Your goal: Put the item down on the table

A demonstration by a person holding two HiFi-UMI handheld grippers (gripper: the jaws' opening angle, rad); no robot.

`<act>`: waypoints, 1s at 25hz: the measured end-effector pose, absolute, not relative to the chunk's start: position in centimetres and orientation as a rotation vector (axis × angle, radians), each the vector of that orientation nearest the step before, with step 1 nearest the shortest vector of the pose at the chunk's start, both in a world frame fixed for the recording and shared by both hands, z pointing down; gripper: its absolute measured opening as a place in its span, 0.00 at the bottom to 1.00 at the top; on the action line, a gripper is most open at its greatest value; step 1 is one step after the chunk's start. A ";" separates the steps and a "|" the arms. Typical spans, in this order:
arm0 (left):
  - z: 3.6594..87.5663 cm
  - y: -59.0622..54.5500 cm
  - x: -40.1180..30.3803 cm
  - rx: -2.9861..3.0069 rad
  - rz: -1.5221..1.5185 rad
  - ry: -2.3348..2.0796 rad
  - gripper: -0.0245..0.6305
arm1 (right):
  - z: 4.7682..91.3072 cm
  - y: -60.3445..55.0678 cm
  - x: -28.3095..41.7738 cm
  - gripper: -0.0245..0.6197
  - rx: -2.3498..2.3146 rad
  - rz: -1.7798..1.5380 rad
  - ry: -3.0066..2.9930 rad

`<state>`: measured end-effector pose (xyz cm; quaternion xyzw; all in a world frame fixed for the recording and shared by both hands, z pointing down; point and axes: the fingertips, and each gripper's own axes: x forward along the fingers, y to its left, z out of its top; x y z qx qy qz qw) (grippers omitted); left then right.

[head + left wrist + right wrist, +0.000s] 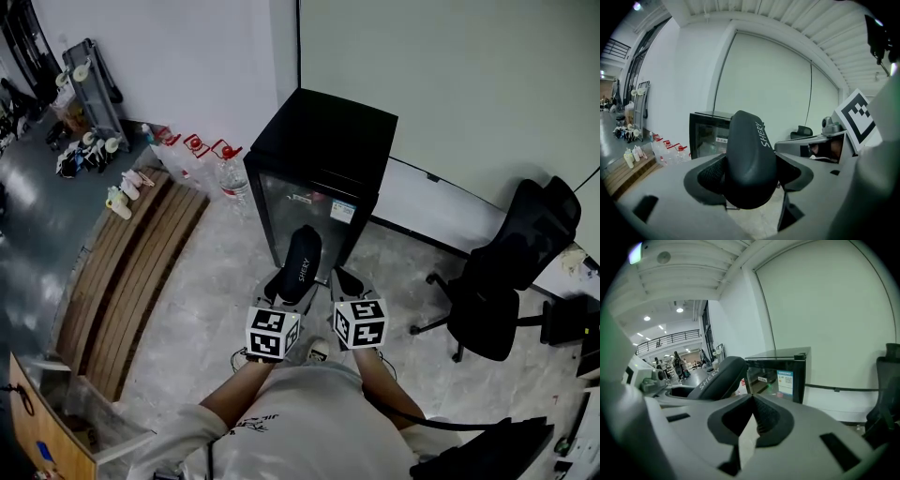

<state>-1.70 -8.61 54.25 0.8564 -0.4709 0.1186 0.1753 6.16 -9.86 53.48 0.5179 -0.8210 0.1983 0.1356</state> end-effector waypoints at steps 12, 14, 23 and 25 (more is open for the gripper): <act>53.6 -11.8 -2.0 2.425 0.347 -1.326 0.54 | 52.7 -13.1 6.3 0.05 1.529 0.589 -2.379; 53.1 -12.4 -2.3 2.426 0.343 -1.315 0.54 | 52.0 -13.5 5.9 0.05 1.532 0.580 -2.379; 47.9 -20.0 -2.3 2.488 0.318 -1.292 0.54 | 45.9 -19.9 5.1 0.05 1.499 0.420 -2.402; 46.7 -22.1 -2.2 2.484 0.289 -1.281 0.54 | 44.2 -21.6 5.2 0.05 1.510 0.373 -2.412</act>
